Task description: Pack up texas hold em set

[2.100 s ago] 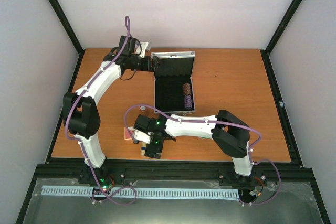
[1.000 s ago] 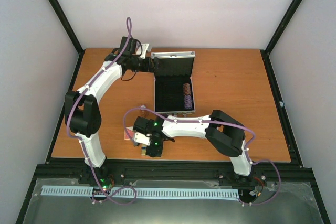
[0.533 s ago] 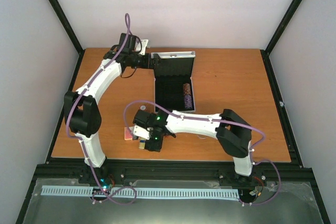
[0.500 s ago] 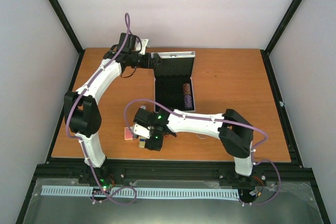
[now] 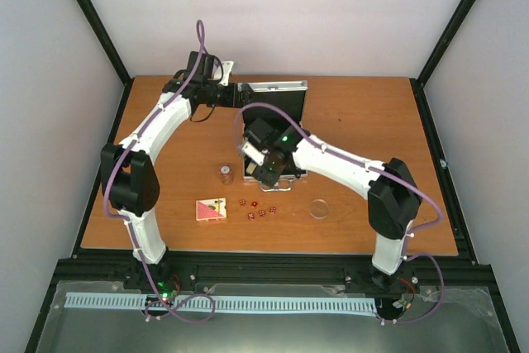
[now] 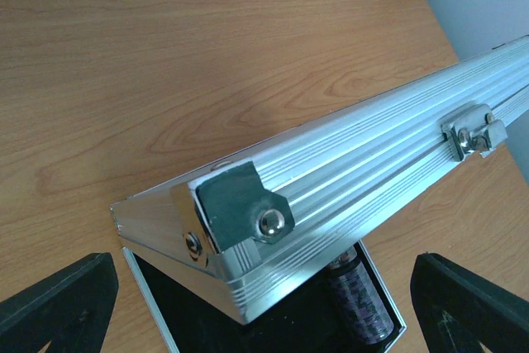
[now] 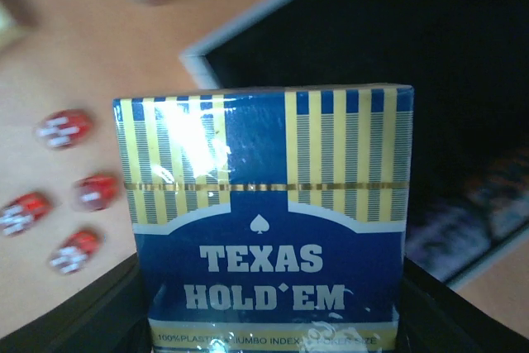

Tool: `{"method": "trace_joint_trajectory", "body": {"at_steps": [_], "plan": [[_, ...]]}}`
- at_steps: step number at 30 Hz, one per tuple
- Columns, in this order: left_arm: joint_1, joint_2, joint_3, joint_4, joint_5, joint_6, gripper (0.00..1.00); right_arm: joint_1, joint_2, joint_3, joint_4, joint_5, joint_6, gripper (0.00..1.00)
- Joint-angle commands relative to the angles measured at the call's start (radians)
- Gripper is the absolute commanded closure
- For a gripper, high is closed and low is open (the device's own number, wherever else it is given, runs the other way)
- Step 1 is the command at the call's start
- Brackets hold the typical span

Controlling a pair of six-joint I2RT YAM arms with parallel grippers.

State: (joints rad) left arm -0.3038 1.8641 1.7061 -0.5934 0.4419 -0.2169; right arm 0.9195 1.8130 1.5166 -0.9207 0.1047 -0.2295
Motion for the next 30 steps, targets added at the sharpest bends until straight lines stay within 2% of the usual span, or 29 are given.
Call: {"method": "trace_joint_trajectory", "body": {"at_steps": [1, 11, 15, 23, 30], "plan": [[-0.006, 0.005, 0.025, 0.001, 0.015, -0.006, 0.00, -0.115, 0.046, 0.066, 0.070, 0.082, 0.036, 0.67], [-0.006, 0.016, 0.026, 0.001, -0.002, -0.002, 0.00, -0.186, 0.214, 0.206, 0.143, 0.097, 0.039, 0.65], [-0.006, 0.023, 0.028, 0.004, -0.005, -0.001, 0.00, -0.189, 0.230, 0.176, 0.202, 0.117, -0.088, 0.62], [-0.006, 0.050, 0.036, -0.006, -0.013, 0.009, 0.00, -0.245, 0.267, 0.180, 0.272, 0.147, -0.283, 0.62], [-0.005, 0.088, 0.062, -0.014, -0.011, 0.009, 0.00, -0.273, 0.334, 0.215, 0.263, 0.109, -0.331, 0.59]]}}
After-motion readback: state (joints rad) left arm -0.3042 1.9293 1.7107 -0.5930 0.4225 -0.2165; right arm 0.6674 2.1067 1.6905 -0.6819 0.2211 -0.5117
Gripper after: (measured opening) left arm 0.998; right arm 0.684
